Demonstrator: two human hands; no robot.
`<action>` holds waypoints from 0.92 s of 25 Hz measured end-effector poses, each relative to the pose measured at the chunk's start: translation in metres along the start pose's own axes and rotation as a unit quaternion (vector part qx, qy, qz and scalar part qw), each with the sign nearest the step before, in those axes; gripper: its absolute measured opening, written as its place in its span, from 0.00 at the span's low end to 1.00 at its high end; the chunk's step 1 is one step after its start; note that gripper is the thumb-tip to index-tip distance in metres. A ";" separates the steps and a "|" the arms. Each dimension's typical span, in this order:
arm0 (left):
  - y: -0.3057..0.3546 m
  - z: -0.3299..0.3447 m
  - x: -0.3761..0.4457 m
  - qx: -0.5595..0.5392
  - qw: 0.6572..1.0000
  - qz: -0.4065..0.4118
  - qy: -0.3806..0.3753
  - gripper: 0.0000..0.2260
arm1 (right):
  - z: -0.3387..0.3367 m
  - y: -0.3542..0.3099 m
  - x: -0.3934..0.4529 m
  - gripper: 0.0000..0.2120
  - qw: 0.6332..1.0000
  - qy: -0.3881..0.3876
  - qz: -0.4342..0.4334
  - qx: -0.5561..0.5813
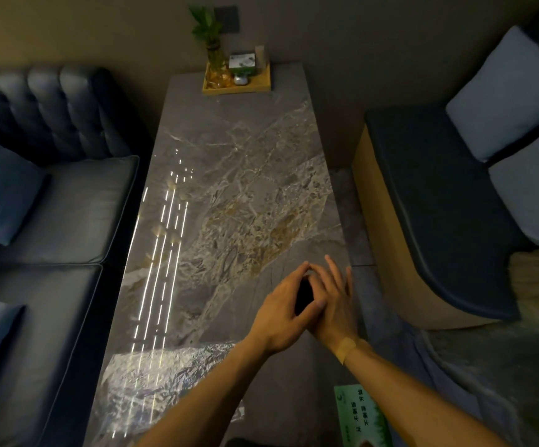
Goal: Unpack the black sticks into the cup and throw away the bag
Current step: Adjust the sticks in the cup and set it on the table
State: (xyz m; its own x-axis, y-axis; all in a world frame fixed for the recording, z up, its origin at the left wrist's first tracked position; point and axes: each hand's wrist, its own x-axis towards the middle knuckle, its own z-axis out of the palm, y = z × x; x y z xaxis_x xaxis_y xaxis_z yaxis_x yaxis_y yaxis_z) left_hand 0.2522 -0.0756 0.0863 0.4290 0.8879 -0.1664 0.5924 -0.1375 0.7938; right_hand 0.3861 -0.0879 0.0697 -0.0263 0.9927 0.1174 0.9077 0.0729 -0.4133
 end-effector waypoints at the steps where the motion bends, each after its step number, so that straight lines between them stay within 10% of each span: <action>1: -0.001 -0.001 0.000 0.016 1.000 0.005 -0.001 0.33 | 0.001 -0.001 0.000 0.25 1.000 -0.001 0.005 -0.013; 15: -0.011 -0.001 -0.015 -0.060 0.996 -0.067 0.004 0.48 | -0.003 0.014 -0.014 0.43 0.988 -0.136 0.052 -0.042; 23: -0.022 -0.006 -0.035 0.131 0.990 0.024 0.047 0.39 | -0.014 0.035 -0.019 0.51 0.986 -0.152 0.040 0.056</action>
State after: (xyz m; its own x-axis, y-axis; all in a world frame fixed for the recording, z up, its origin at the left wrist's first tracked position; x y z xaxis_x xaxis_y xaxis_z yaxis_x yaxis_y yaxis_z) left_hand 0.2204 -0.1012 0.0780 0.4029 0.9127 -0.0682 0.7351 -0.2783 0.6181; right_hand 0.4246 -0.1052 0.0654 -0.0961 0.9771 -0.1899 0.8607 -0.0142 -0.5089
